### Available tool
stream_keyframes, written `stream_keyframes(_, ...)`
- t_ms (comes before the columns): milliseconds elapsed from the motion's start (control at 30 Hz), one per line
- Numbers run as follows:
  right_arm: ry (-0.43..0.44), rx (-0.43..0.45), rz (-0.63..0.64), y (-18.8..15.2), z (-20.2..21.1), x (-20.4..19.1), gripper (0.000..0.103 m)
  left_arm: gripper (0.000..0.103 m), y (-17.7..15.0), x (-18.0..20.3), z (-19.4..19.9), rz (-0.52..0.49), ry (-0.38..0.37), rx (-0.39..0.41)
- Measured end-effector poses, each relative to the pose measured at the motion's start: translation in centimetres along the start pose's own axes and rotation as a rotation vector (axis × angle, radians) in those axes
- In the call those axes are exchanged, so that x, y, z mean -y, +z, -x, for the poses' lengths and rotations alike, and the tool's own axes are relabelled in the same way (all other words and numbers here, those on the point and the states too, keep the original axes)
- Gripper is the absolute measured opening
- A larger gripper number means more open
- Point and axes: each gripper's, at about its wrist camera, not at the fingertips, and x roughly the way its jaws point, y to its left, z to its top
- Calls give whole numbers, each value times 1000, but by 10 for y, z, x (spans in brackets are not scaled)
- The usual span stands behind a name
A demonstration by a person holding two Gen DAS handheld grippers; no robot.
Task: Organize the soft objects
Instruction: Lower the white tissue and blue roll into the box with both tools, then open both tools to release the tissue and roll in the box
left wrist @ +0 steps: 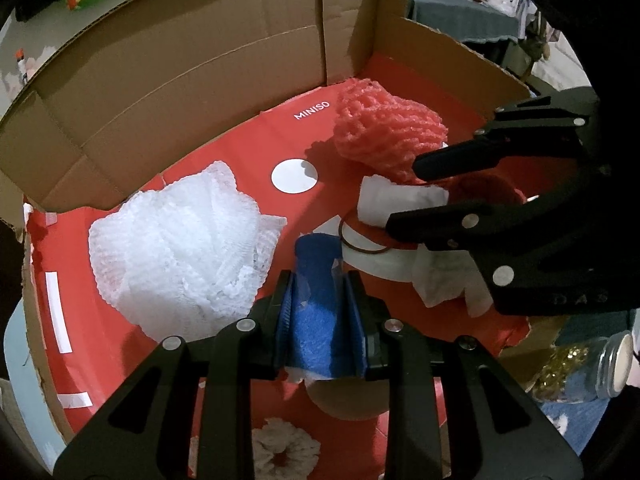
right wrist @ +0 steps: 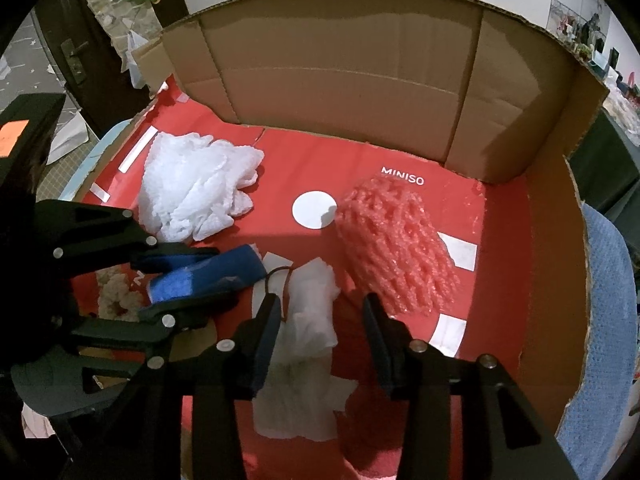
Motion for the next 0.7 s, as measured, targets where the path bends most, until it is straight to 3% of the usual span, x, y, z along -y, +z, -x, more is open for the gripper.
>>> stream_keyframes(33,0,0,1,-1,1,0,46,38,0,-1,1,5,-2,1)
stream_keyframes(67,-2,1,3,-1,1,0,46,58,0,-1,2,8,-5,4)
stream_keyframes(100,-3,2,4,-1,2,-1,46,64,-1,-1,5,7,-6,18)
stream_keyframes(167,-2,2,8,-1,3,-2,47,65,-1,1,10,-7,12,56)
stream_keyframes(467,-2,29,-4,-6,19,-2,47,65,-3,5,29,2,24,85)
stream_keyframes(633,-5,69,-19,-14,41,-4,57,66,-13,11,60,32,25,148)
stream_keyframes(700,-5,91,-19,-18,54,-6,59,72,-17,15,74,37,24,178)
